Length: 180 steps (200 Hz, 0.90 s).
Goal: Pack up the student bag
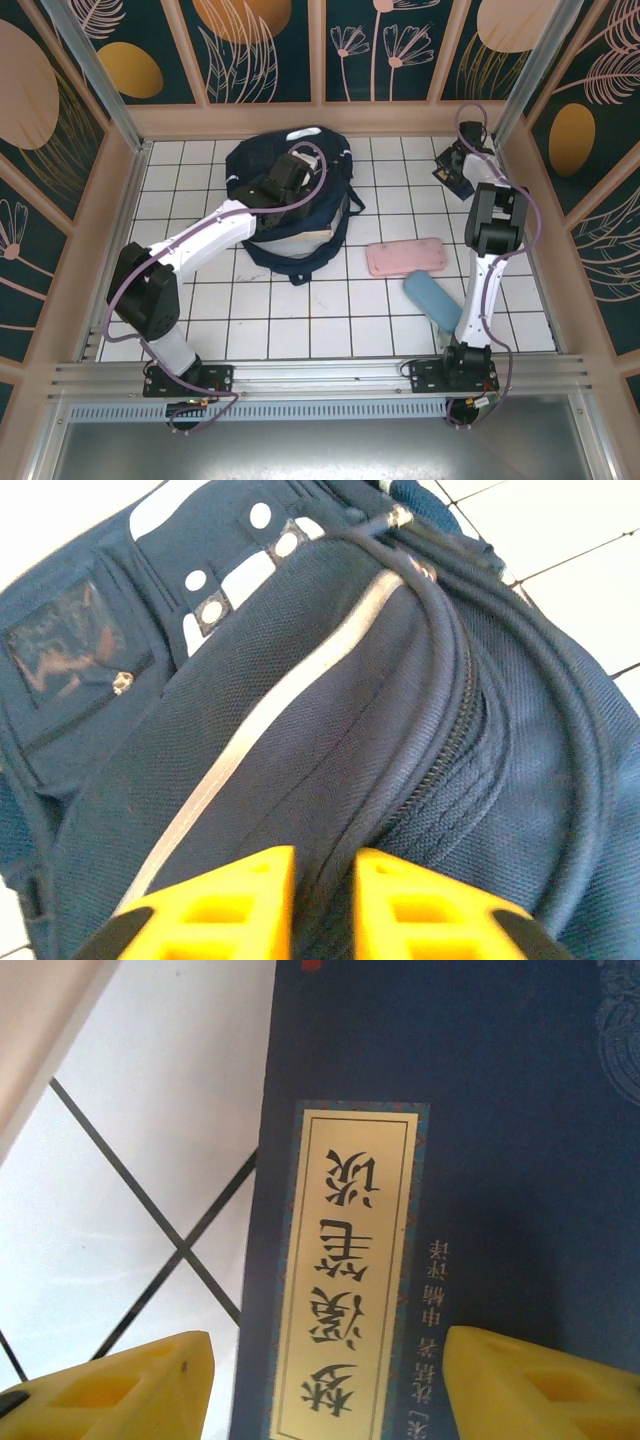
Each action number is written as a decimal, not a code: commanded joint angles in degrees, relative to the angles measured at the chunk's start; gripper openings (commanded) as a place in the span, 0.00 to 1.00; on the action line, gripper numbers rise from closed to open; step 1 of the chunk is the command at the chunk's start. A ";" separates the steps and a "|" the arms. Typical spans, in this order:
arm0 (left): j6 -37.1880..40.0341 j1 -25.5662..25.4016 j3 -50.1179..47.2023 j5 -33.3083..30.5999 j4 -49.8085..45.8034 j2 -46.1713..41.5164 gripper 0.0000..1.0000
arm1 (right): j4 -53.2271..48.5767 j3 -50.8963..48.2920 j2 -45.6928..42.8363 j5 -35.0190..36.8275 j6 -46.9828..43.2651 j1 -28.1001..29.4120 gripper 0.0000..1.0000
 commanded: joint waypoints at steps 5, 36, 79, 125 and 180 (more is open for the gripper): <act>-3.36 0.24 0.49 2.55 2.79 -2.37 0.45 | -3.30 -6.95 -1.80 -4.61 -3.06 1.28 0.61; -5.09 0.27 0.74 6.28 4.91 -1.80 0.66 | -4.42 -15.22 -6.49 -6.91 -6.85 3.16 0.61; -8.17 0.34 5.22 13.59 7.32 4.04 0.71 | -1.26 -28.95 -14.17 -13.95 -11.87 9.88 0.60; -11.96 0.31 10.99 19.12 7.91 11.14 0.72 | -1.86 -32.67 -21.62 -17.33 -14.33 14.08 0.58; -14.85 0.25 18.67 23.89 7.02 19.26 0.72 | -2.93 -27.78 -22.21 -3.20 -8.30 10.23 0.59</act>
